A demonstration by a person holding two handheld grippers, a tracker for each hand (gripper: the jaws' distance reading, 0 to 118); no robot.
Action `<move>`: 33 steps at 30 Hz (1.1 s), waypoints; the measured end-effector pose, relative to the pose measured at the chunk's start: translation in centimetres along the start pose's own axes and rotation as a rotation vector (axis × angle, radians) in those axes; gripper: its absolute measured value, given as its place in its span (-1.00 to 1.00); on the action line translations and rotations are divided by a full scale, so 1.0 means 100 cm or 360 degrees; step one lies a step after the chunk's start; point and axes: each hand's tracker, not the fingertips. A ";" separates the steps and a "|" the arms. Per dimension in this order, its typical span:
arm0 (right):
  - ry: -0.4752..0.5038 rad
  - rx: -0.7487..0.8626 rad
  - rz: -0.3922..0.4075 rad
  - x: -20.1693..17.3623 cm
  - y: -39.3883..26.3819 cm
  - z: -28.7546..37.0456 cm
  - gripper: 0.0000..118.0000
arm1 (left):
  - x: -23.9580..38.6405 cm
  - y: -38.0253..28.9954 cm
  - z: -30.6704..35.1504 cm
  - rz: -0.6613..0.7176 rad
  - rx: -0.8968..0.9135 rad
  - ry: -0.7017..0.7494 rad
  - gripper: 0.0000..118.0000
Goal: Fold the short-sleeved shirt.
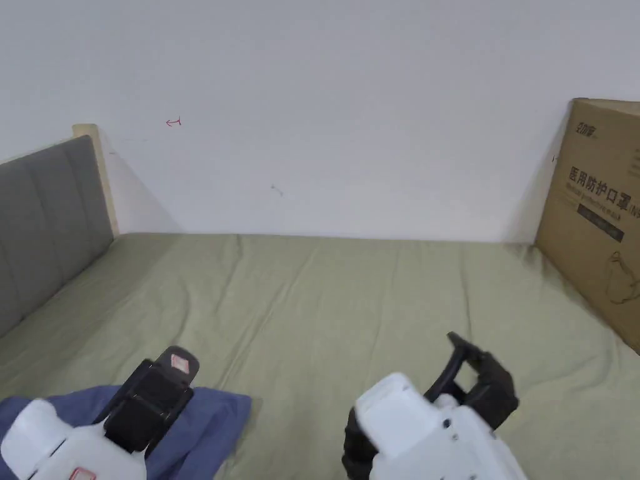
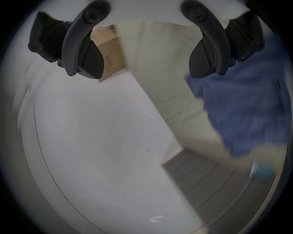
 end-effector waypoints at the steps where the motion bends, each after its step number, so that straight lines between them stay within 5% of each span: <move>1: -0.0007 -0.0008 -0.0251 0.015 0.005 -0.001 1.00 | 0.018 0.004 0.001 -0.0247 0.0025 0.0011 0.88; 5: 0.0100 -0.0132 -0.1285 0.062 -0.021 -0.009 1.00 | 0.078 -0.008 0.008 -0.1248 0.0124 0.0047 0.88; 7: 0.0103 -0.0207 -0.1463 0.070 -0.043 -0.014 1.00 | 0.092 -0.028 0.011 -0.1543 0.0166 0.0102 0.88; 10: 0.0035 -0.0116 -0.1280 0.067 -0.048 -0.005 1.00 | 0.092 -0.039 0.009 -0.1549 0.0095 0.0052 0.88; 14: -0.0060 -0.0013 -0.0883 0.063 -0.028 0.005 1.00 | 0.089 -0.027 0.003 -0.1260 -0.0040 -0.0065 0.88; 17: -0.0074 0.0005 -0.0916 0.062 -0.021 0.009 0.99 | 0.088 -0.019 0.005 -0.1148 0.0031 -0.0016 0.76; 19: -0.0005 0.0027 -0.1047 0.063 -0.024 0.012 0.89 | 0.087 -0.015 0.007 -0.1130 0.0060 -0.0001 0.26; 20: -0.0011 0.0000 -0.1041 0.062 -0.023 0.012 0.73 | 0.088 -0.014 0.008 -0.1127 0.0076 0.0028 -0.06; 22: -0.0100 0.0021 -0.0960 0.056 -0.022 0.013 -0.64 | 0.088 -0.014 0.007 -0.1159 0.0102 0.0068 -0.62; 23: -0.0191 0.0011 -0.0929 0.053 -0.022 0.011 -0.89 | 0.088 -0.014 0.007 -0.1182 0.0114 0.0078 -0.74; 25: -0.0099 0.0008 -0.0984 0.057 -0.026 0.009 -0.89 | 0.089 -0.016 0.009 -0.1203 0.0113 0.0076 -1.00; 33: -0.0101 0.0030 -0.0912 0.056 -0.020 0.011 -1.00 | 0.090 -0.016 0.005 -0.1181 0.0054 0.0072 -1.00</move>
